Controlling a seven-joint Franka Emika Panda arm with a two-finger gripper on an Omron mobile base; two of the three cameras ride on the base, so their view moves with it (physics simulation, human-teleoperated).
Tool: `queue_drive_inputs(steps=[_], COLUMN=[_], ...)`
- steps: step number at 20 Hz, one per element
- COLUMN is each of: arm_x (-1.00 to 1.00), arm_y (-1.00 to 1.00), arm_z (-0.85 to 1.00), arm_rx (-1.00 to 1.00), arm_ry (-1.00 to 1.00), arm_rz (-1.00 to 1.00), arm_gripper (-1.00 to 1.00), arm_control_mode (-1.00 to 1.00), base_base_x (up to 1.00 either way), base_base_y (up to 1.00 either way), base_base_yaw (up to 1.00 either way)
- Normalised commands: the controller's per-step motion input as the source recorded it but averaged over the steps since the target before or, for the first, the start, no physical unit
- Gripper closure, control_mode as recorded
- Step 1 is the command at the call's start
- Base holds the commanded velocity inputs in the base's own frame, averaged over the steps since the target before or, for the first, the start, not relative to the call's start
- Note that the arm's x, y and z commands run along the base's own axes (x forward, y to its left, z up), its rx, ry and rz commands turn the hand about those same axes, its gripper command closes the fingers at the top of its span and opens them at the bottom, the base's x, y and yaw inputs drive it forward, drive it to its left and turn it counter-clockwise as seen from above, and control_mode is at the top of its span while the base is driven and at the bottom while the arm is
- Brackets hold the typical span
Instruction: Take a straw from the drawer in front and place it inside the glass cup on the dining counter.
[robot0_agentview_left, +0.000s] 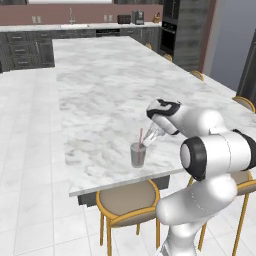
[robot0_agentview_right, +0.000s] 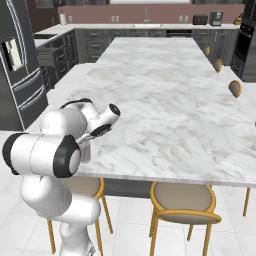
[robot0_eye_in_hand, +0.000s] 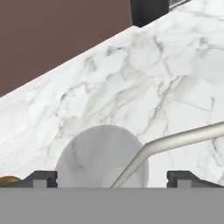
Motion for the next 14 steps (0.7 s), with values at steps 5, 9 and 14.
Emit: queue_drive_inputs(steps=[5,9,14], arm_x=[-0.17,-0.27,-0.33], arm_y=[-0.19,-0.16,-0.08], arm_z=[0.0,0.0,0.0], arm_rx=[-0.28,-0.27,-0.25], arm_ry=[0.02,0.04,0.05], arm_rz=[-0.12,-0.13,-0.15], arm_gripper=[-1.0,-1.0,-1.0], arm_control_mode=[-1.0,-1.0,-1.0], base_base_x=[0.0,0.0,0.0], base_base_y=[0.0,0.0,0.0], base_base_yaw=[0.0,0.0,0.0])
